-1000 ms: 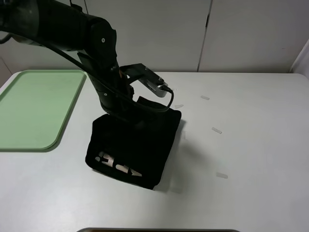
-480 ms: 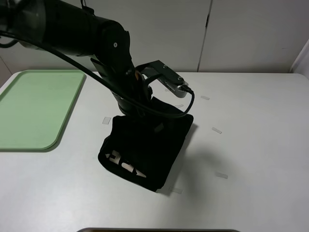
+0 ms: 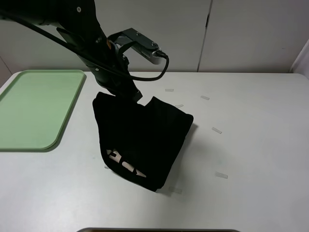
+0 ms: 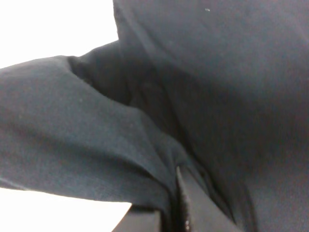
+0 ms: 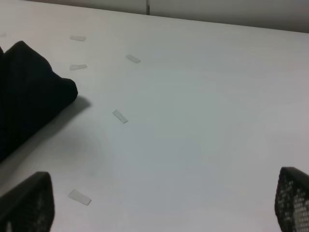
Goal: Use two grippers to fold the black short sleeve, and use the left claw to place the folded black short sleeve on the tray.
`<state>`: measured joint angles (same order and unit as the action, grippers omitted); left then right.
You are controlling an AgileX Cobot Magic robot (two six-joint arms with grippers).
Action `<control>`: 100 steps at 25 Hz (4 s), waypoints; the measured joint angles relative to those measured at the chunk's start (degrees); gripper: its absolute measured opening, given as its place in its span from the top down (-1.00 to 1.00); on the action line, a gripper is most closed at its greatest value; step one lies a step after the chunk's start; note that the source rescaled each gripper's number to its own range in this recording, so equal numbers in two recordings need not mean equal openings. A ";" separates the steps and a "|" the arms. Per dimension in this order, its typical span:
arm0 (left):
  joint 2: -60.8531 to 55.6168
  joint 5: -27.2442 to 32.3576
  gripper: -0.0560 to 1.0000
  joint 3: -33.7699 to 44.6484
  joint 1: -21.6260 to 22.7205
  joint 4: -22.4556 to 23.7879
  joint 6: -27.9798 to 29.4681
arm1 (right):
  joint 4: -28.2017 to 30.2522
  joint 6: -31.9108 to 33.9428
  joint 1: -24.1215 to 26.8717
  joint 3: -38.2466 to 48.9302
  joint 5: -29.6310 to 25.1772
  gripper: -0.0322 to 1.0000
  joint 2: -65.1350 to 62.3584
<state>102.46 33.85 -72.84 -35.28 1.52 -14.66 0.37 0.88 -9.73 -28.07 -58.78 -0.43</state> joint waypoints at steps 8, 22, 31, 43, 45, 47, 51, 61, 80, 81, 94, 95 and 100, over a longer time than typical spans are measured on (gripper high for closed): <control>-0.16 -0.12 0.88 0.00 -3.59 0.00 -0.56 | 0.00 0.00 0.00 0.00 0.00 -1.00 0.00; 5.57 -3.76 0.89 0.00 -12.06 -1.22 -5.85 | 0.00 0.00 0.00 0.00 0.00 -1.00 0.00; 10.02 -9.81 0.89 0.00 -13.77 -8.62 -8.14 | 0.00 0.00 0.00 0.00 0.00 -1.00 0.00; 13.10 -11.61 0.19 -0.02 -17.87 -11.05 -10.75 | 0.00 0.00 0.00 0.00 0.00 -1.00 0.00; 13.10 -12.93 -0.29 -0.02 -17.87 -11.12 -12.21 | 0.00 0.00 0.00 0.00 0.00 -1.00 0.00; 13.10 -15.22 -0.70 -0.02 -17.95 -11.21 -14.03 | 0.00 0.00 0.00 0.00 0.00 -1.00 0.00; 13.10 -23.27 -0.95 -0.02 -18.70 -11.24 -18.16 | 0.00 0.00 0.00 0.00 0.00 -1.00 0.00; 9.32 -30.68 -1.00 -0.02 -15.83 -13.53 -20.98 | 0.00 0.00 0.00 0.00 0.00 -1.00 0.00; 5.55 -31.36 -1.00 4.09 -0.64 -13.91 -20.33 | 0.00 0.00 0.00 0.00 0.00 -1.00 0.00; 5.99 -31.83 -1.00 4.28 -0.64 -13.96 -20.27 | 0.00 0.00 0.00 0.00 0.00 -1.00 0.00; 14.82 -42.56 -1.00 4.64 -5.00 -21.14 -18.32 | 0.00 0.00 0.00 0.00 0.00 -1.00 0.00; 14.82 -42.81 -1.00 4.64 -5.45 -21.20 -18.27 | 0.00 0.00 0.00 0.00 0.00 -1.00 0.00; 15.07 -44.59 -1.00 4.64 -8.21 -21.22 -18.27 | 0.00 0.00 0.00 0.00 0.00 -1.00 0.00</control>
<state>117.53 -10.74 -68.20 -43.49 -19.70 -32.93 0.37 0.88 -9.73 -28.07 -58.78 -0.43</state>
